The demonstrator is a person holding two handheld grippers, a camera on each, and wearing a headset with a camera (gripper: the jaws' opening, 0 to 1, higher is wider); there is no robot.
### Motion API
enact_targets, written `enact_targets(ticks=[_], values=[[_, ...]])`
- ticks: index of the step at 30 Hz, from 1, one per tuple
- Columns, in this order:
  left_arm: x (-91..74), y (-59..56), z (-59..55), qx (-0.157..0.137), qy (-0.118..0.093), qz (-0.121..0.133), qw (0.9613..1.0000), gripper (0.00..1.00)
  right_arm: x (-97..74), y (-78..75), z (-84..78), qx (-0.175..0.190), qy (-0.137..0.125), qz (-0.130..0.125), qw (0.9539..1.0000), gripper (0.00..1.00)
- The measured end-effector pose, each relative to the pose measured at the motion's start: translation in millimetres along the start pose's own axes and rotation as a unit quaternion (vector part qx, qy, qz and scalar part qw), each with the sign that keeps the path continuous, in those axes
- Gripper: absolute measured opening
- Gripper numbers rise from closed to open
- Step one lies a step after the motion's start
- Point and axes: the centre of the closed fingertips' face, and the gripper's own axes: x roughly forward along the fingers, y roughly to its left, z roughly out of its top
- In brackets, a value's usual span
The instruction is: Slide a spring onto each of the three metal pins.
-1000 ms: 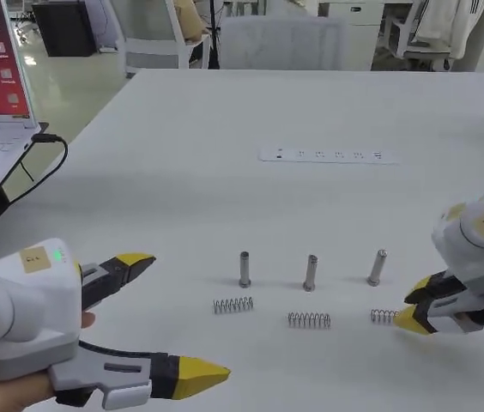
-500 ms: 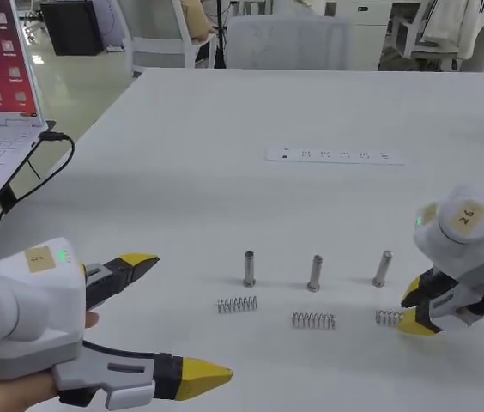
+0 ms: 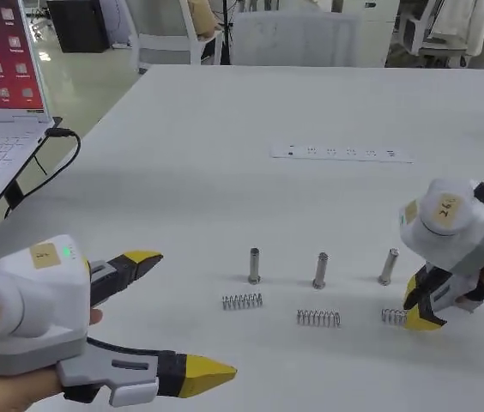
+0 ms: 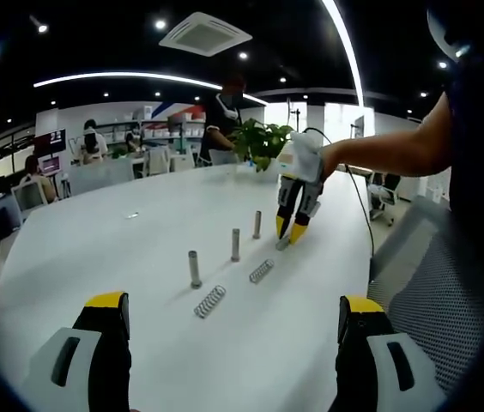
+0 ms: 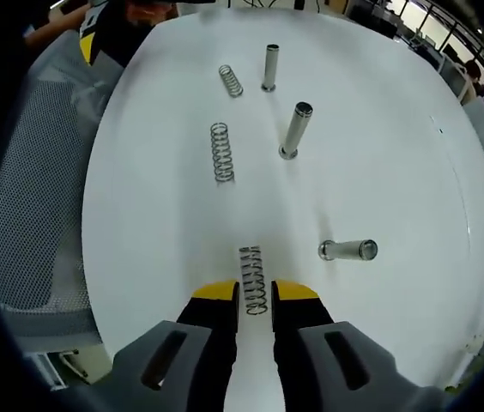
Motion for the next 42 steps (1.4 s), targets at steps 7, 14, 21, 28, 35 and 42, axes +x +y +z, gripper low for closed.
enact_targets(ticks=[7, 14, 21, 28, 35, 42], values=[[-0.6, 0.3, -0.1, -0.001, -0.001, 0.001, 1.0, 0.99, 3.0, 0.4, 1.8, -0.012, 0.01, 0.012, 0.9998, 0.1], [-0.9, -1.2, 1.3, 0.001, -0.002, -0.001, 1.0, 0.97, 6.0, 2.2, -0.1, -0.02, 0.022, 0.014, 0.9995, 0.09], [-3.4, -5.5, 9.3, 0.012, -0.007, -0.004, 0.9999, 0.96, 3.9, 5.7, 1.8, -0.019, 0.022, 0.012, 0.9995, 0.08], [-1.8, -11.0, 14.6, 0.021, -0.01, -0.016, 0.9996, 0.95, -6.9, 14.0, 10.1, -0.023, 0.017, 0.011, 0.9995, 0.08], [3.0, -12.8, 11.8, 0.015, -0.006, -0.034, 0.9993, 0.91, -21.2, 23.1, 35.5, -0.035, -0.006, 0.017, 0.9992, 0.08], [12.6, -13.0, 6.7, 0.014, 0.006, -0.055, 0.9984, 0.89, -26.8, 28.7, 58.2, -0.042, -0.028, 0.023, 0.9985, 0.08]])
